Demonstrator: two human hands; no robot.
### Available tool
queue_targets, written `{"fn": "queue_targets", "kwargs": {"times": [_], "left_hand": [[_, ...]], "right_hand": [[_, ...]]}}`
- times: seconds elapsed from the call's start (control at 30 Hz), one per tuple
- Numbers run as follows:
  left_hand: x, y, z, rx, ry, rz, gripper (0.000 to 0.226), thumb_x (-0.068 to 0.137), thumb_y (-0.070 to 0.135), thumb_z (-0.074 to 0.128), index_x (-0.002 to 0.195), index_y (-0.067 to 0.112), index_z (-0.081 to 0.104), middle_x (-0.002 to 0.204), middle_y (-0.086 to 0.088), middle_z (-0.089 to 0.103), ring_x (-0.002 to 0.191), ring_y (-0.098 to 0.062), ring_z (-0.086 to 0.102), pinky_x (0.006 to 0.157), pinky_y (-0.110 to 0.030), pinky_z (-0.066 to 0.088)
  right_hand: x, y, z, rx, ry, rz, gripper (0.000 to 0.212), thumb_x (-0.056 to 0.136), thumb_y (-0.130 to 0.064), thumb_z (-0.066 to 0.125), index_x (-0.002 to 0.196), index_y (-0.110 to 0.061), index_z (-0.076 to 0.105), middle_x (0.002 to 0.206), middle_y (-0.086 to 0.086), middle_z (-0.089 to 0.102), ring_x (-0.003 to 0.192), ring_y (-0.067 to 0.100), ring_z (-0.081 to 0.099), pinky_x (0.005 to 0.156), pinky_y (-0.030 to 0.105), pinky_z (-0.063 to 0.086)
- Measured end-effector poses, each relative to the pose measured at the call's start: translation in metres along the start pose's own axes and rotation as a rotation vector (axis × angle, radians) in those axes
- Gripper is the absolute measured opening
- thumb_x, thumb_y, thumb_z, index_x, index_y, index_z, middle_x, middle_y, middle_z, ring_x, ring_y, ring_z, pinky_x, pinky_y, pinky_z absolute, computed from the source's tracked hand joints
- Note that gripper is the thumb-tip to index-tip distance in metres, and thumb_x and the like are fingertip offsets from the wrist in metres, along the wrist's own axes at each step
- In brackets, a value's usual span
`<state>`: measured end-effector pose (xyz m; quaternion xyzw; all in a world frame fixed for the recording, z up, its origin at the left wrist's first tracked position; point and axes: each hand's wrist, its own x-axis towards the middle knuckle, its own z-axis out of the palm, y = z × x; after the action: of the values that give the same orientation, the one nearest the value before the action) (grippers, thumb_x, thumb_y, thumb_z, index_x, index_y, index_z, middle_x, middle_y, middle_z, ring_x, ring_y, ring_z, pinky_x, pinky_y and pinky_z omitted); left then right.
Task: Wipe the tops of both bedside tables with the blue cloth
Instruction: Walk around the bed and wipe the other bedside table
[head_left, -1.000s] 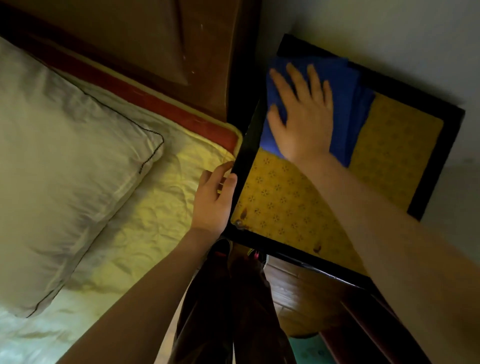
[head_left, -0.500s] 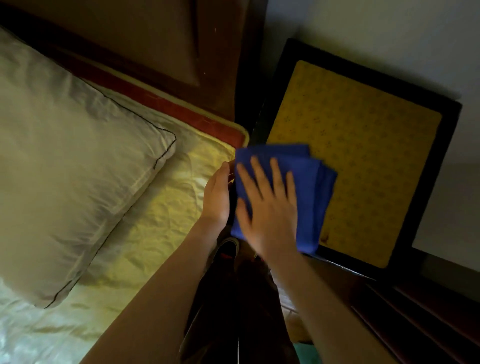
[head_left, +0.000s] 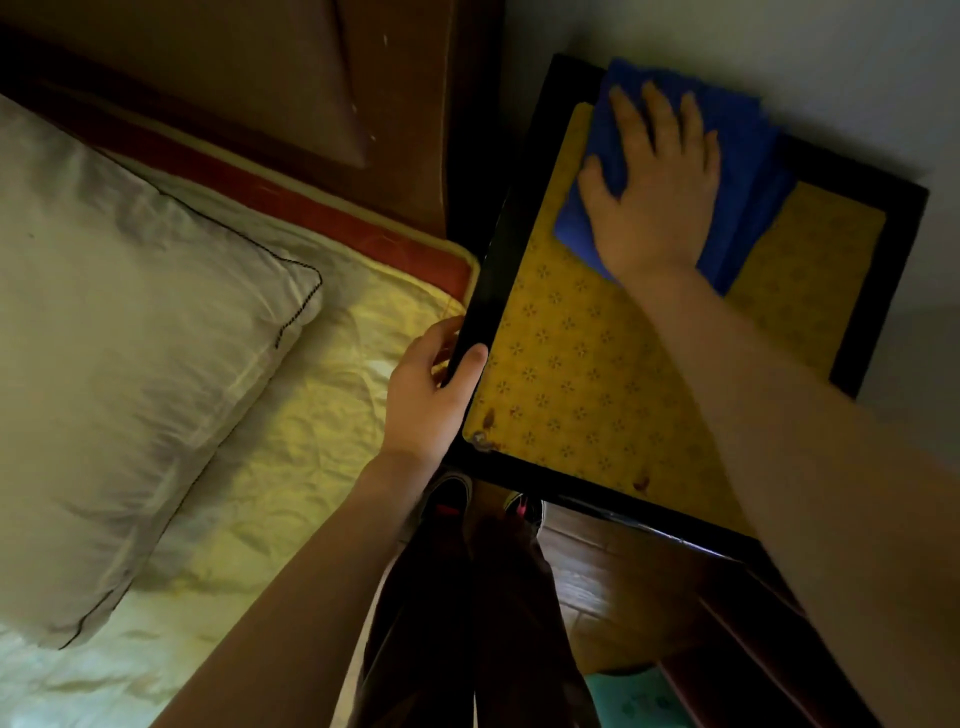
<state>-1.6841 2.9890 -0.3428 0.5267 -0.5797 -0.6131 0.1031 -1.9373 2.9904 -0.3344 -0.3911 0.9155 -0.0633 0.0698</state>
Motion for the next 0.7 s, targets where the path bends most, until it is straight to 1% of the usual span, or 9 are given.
{"fn": "queue_targets", "kwargs": {"times": [0.1, 0.17, 0.23, 0.3, 0.4, 0.47, 0.57, 0.63, 0.7], "left_hand": [[-0.002, 0.004, 0.001, 0.022, -0.006, 0.008, 0.029, 0.089, 0.040, 0.057, 0.117, 0.032, 0.062, 0.103, 0.002, 0.070, 0.096, -0.015, 0.067, 0.076, -0.031, 0.055], [-0.003, 0.006, 0.000, 0.043, -0.005, 0.019, 0.025, 0.092, 0.036, 0.057, 0.115, 0.030, 0.062, 0.098, 0.003, 0.070, 0.091, -0.012, 0.067, 0.069, -0.024, 0.051], [-0.003, 0.010, -0.001, 0.053, 0.002, 0.024, 0.024, 0.093, 0.032, 0.056, 0.116, 0.028, 0.062, 0.097, 0.004, 0.070, 0.089, -0.008, 0.067, 0.066, -0.017, 0.049], [-0.005, 0.013, 0.000, 0.036, 0.004, 0.017, 0.022, 0.094, 0.029, 0.056, 0.116, 0.027, 0.062, 0.097, 0.006, 0.071, 0.086, -0.003, 0.067, 0.064, -0.013, 0.049], [-0.008, 0.016, 0.002, 0.020, 0.014, 0.017, 0.021, 0.095, 0.026, 0.056, 0.115, 0.027, 0.061, 0.097, 0.009, 0.070, 0.084, 0.002, 0.067, 0.062, -0.010, 0.049], [-0.007, 0.015, 0.002, 0.012, 0.019, 0.018, 0.020, 0.095, 0.025, 0.056, 0.114, 0.027, 0.061, 0.095, 0.007, 0.070, 0.083, 0.002, 0.067, 0.062, -0.011, 0.049], [-0.004, 0.012, 0.002, 0.014, 0.025, 0.017, 0.020, 0.095, 0.025, 0.056, 0.114, 0.025, 0.062, 0.096, 0.004, 0.070, 0.086, -0.003, 0.067, 0.063, -0.012, 0.050], [-0.003, 0.009, 0.003, 0.034, 0.025, 0.022, 0.020, 0.094, 0.026, 0.056, 0.114, 0.024, 0.063, 0.095, 0.003, 0.070, 0.088, -0.007, 0.067, 0.065, -0.013, 0.050], [-0.003, 0.008, 0.003, 0.045, 0.037, 0.034, 0.020, 0.094, 0.026, 0.057, 0.114, 0.023, 0.062, 0.094, 0.004, 0.069, 0.088, -0.008, 0.066, 0.065, -0.012, 0.049]], "right_hand": [[0.030, 0.005, -0.009, 0.008, -0.008, 0.040, 0.064, 0.093, -0.055, 0.023, 0.151, -0.030, 0.025, 0.159, 0.000, 0.027, 0.148, 0.027, 0.018, 0.121, 0.045, 0.008], [0.008, 0.003, -0.005, 0.012, 0.010, 0.018, 0.063, 0.094, -0.054, 0.024, 0.151, -0.028, 0.026, 0.159, 0.000, 0.027, 0.148, 0.029, 0.017, 0.121, 0.047, 0.009], [-0.046, -0.001, -0.002, 0.012, 0.012, -0.014, 0.061, 0.095, -0.053, 0.026, 0.151, -0.028, 0.027, 0.159, 0.000, 0.027, 0.148, 0.029, 0.018, 0.120, 0.048, 0.011], [-0.118, -0.002, 0.000, -0.009, -0.040, -0.035, 0.061, 0.096, -0.053, 0.030, 0.151, -0.029, 0.026, 0.160, -0.002, 0.026, 0.149, 0.028, 0.017, 0.120, 0.048, 0.012], [-0.218, 0.003, 0.004, -0.042, -0.110, -0.072, 0.063, 0.094, -0.053, 0.039, 0.151, -0.030, 0.027, 0.159, -0.004, 0.025, 0.149, 0.025, 0.014, 0.121, 0.048, 0.013], [-0.249, 0.014, 0.007, -0.054, -0.112, -0.120, 0.062, 0.092, -0.052, 0.044, 0.149, -0.031, 0.033, 0.157, -0.006, 0.028, 0.148, 0.023, 0.019, 0.120, 0.046, 0.017], [-0.226, 0.031, 0.004, -0.004, -0.100, -0.144, 0.060, 0.090, -0.053, 0.046, 0.146, -0.033, 0.038, 0.155, -0.007, 0.034, 0.146, 0.023, 0.026, 0.121, 0.043, 0.016], [-0.182, 0.037, 0.000, 0.014, -0.061, -0.113, 0.060, 0.091, -0.053, 0.044, 0.147, -0.033, 0.036, 0.154, -0.005, 0.036, 0.146, 0.025, 0.026, 0.120, 0.043, 0.014], [-0.129, 0.046, -0.001, 0.014, 0.009, -0.041, 0.059, 0.093, -0.054, 0.040, 0.147, -0.032, 0.036, 0.155, -0.004, 0.036, 0.146, 0.026, 0.025, 0.120, 0.044, 0.015]]}}
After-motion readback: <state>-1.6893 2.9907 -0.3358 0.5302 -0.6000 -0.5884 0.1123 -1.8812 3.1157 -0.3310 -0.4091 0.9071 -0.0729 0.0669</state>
